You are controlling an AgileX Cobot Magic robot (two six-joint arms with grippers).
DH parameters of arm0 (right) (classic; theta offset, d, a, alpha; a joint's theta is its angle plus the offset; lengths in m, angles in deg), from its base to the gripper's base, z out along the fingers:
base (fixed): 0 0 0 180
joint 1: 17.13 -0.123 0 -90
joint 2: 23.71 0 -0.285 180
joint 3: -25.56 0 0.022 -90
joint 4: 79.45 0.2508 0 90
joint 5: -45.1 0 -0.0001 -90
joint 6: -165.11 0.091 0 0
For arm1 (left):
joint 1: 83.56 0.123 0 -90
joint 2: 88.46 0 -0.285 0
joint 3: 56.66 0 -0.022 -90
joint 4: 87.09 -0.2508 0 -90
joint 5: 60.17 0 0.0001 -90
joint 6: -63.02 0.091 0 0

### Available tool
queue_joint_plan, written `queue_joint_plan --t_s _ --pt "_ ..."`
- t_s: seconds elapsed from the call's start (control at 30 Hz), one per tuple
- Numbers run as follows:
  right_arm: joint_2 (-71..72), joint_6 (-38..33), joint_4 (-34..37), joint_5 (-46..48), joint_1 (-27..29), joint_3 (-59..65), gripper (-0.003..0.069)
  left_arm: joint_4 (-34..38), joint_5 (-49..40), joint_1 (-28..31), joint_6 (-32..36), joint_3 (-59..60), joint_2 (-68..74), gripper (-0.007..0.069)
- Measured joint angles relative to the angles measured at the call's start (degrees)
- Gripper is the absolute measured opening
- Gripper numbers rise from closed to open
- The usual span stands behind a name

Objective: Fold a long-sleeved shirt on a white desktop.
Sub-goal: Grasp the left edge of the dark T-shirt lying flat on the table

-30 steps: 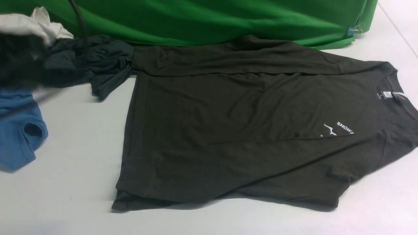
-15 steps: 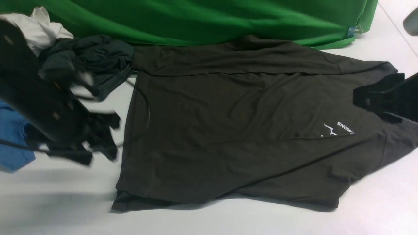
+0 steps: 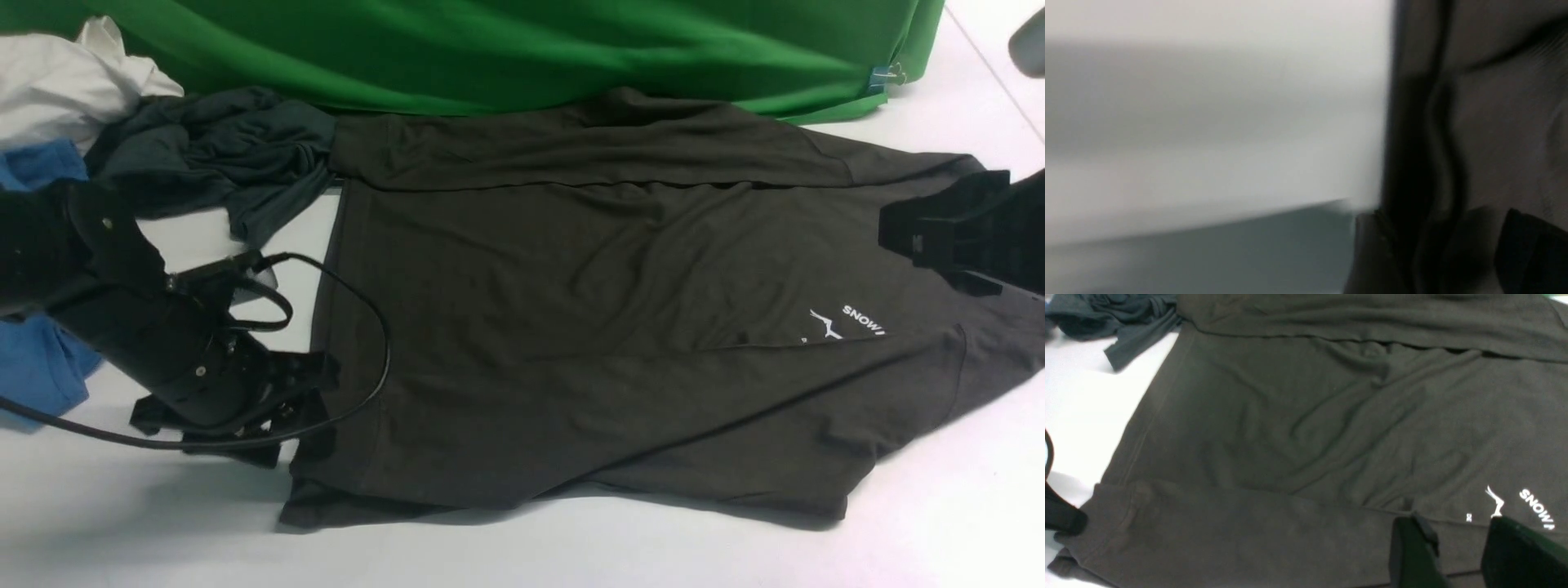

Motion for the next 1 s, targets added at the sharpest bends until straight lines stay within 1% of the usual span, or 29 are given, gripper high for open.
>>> queue_joint_plan --t_s 0.03,0.07,0.1,0.13,0.23,0.27,0.3,0.37,0.47,0.57,0.63,0.67,0.73,0.8,0.83,0.97,1.0 --pt "0.0 0.0 0.0 -0.2 0.0 0.0 0.0242 0.2 0.0 0.0 0.1 0.0 0.0 0.036" --pt "0.0 -0.1 0.0 -0.3 0.0 0.0 0.0242 0.9 0.4 0.0 0.8 0.0 0.0 0.0311" --pt "0.0 -0.1 0.0 -0.3 0.0 0.0 0.0242 1.0 0.4 0.0 0.9 0.0 0.0 0.0304" --pt "0.0 -0.2 0.0 -0.3 0.0 0.0 0.0242 1.2 0.4 0.0 1.1 0.0 0.0 0.0244" --pt "0.0 -0.2 0.0 -0.4 0.0 0.0 0.0242 0.7 0.4 0.0 1.2 0.0 0.0 0.0153" --pt "0.0 -0.2 0.0 -0.4 0.0 0.0 0.0242 0.7 0.4 0.0 1.2 0.0 0.0 0.0153" --pt "0.0 -0.2 0.0 -0.4 0.0 0.0 0.0242 0.1 0.4 0.0 1.2 0.0 0.0 0.0107" --pt "0.0 -0.2 0.0 -0.4 0.0 0.0 0.0242 -0.2 0.4 0.0 0.7 0.0 0.0 0.0081" --pt "0.0 -0.2 0.0 -0.4 0.0 0.0 0.0242 -0.4 0.0 0.0 -1.0 0.0 0.0 0.0071" --pt "0.0 -0.2 0.0 -0.4 0.0 0.0 0.0242 -1.0 -0.6 0.0 -2.7 0.0 0.0 0.0084" --pt "0.0 -0.2 0.0 -0.4 0.0 0.0 0.0242 -2.0 -1.3 0.0 -3.9 0.0 0.0 0.0113" --pt "0.0 -0.2 0.0 -0.4 0.0 0.0 0.0242 -2.7 -1.6 0.0 -4.2 0.0 0.0 0.0148" --pt "0.0 -0.2 0.0 -0.4 0.0 0.0 0.0242 -3.0 -1.6 0.0 -4.6 0.0 0.0 0.019" --pt "0.0 -0.2 0.0 -0.4 0.0 0.0 0.0242 -2.7 -1.5 0.0 -3.8 0.0 0.0 0.0283" --pt "0.0 -0.2 0.0 -0.4 0.0 0.0 0.0242 -1.9 -1.3 0.0 -3.2 0.0 0.0 0.0316" --pt "0.0 -0.2 0.0 -0.4 0.0 0.0 0.0242 0.4 -0.6 0.0 -2.3 0.0 0.2 0.0367" --pt "0.0 -0.2 0.0 -0.4 0.0 0.0 0.0242 0.8 -0.6 0.0 -2.2 0.0 0.4 0.0369"
